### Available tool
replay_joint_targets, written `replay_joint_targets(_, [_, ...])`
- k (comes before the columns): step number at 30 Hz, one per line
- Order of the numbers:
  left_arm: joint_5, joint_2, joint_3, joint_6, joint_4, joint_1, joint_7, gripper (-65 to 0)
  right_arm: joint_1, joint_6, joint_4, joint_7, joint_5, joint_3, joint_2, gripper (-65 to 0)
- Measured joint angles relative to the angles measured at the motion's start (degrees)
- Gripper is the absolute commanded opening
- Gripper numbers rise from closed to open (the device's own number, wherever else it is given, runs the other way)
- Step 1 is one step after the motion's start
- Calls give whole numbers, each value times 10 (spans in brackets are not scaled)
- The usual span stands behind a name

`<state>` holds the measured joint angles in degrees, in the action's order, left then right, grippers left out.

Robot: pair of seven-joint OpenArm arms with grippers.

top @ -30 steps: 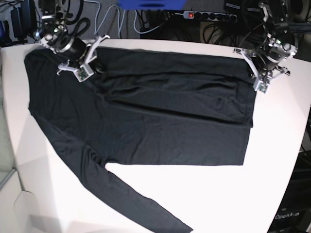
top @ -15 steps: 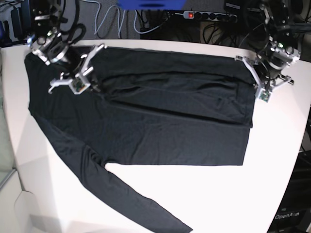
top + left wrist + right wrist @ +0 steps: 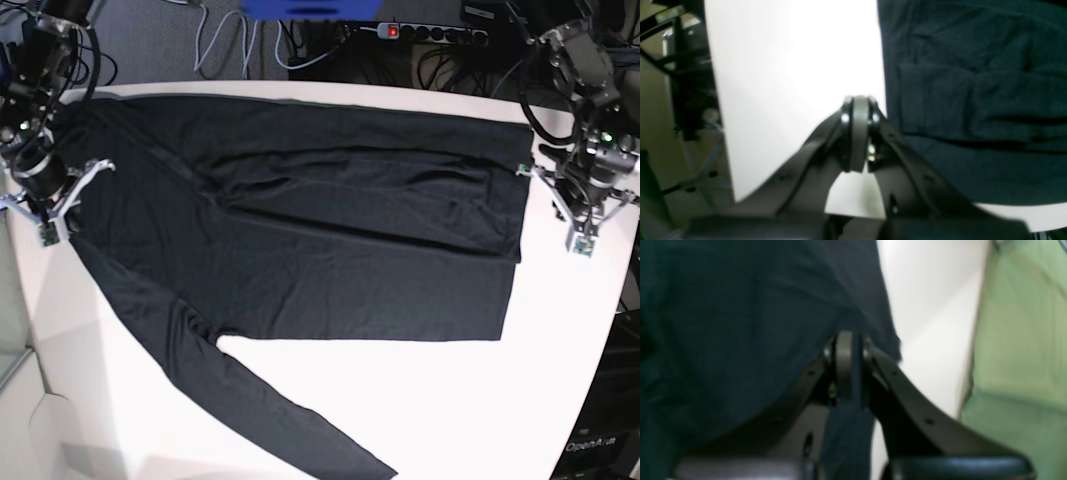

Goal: Fold the T-shirt properly
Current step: 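Move both grippers apart along the hem, spreading the shirt outward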

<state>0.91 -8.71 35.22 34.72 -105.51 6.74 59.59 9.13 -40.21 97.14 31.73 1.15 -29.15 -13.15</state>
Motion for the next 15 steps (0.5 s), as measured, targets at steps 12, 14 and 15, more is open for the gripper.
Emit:
replay_joint_targets(12, [3, -3, -3, 0, 36, -85, -10, -650, -71, -1, -104, -54, 65, -41, 14, -650])
replay_joint_targets(14, [-7, -21, -17, 2, 73, -110, -11, -650, -102, 0, -116, -45, 85, -37, 23, -650])
replay_joint_targets(15, [3, -33, -30, 0, 97, -124, -10, -650, -118, 1, -124, -46, 91, -35, 29, -650])
